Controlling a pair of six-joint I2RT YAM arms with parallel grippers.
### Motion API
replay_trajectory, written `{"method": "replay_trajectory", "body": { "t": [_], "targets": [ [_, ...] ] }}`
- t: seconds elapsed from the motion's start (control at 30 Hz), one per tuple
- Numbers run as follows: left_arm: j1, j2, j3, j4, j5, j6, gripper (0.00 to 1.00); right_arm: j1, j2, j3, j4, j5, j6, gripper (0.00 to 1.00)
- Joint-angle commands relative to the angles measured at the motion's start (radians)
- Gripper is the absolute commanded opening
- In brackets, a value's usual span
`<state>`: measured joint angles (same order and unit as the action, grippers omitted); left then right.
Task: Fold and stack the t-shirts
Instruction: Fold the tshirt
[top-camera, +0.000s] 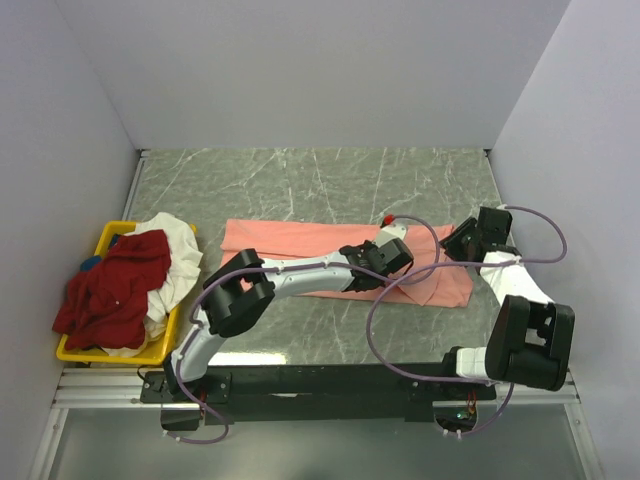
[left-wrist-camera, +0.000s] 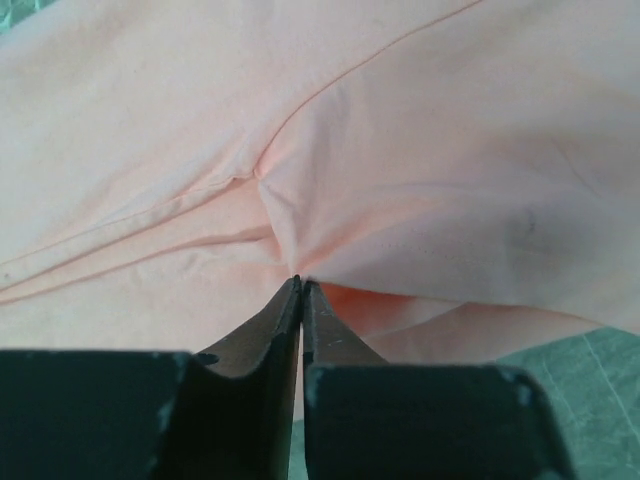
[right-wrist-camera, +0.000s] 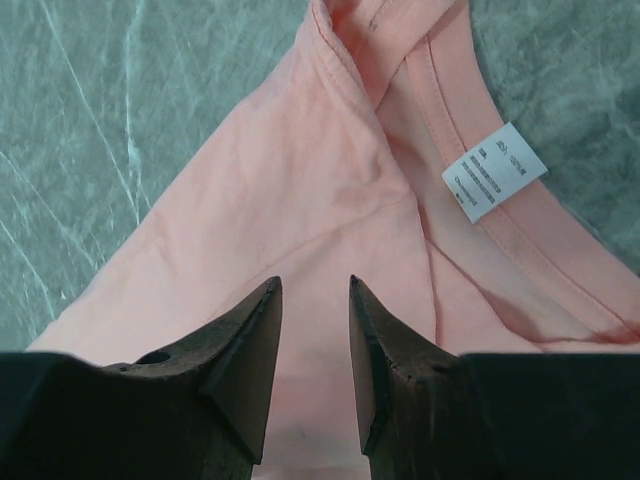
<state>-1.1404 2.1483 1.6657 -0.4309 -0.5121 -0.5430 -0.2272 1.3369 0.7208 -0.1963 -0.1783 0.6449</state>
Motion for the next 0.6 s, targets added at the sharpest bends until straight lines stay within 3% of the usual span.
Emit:
{"method": "replay_trajectory", "body": {
  "t": [0.0,0.07,0.17,0.57],
  "targets": [
    [-0.001,-0.070,-0.021,0.003,0.001,-0.006,0.12,-0.008,-0.062,-0.023,-0.014,-0.004,-0.024,0.40],
    [-0.002,-0.093,-0.050,0.017,0.014,-0.006,0.23,-0.008,-0.079,-0.038,-0.017,-0.013,-0.024,0.40],
    [-0.001,-0.129,-0.087,0.034,0.018,-0.005,0.31,0.000,-0.102,-0.066,-0.011,-0.036,-0.019,0.40],
    [0.114,-0.280,-0.245,0.103,0.173,-0.080,0.35,0.167,-0.131,-0.098,-0.041,0.048,0.038,0.40]
  ]
}}
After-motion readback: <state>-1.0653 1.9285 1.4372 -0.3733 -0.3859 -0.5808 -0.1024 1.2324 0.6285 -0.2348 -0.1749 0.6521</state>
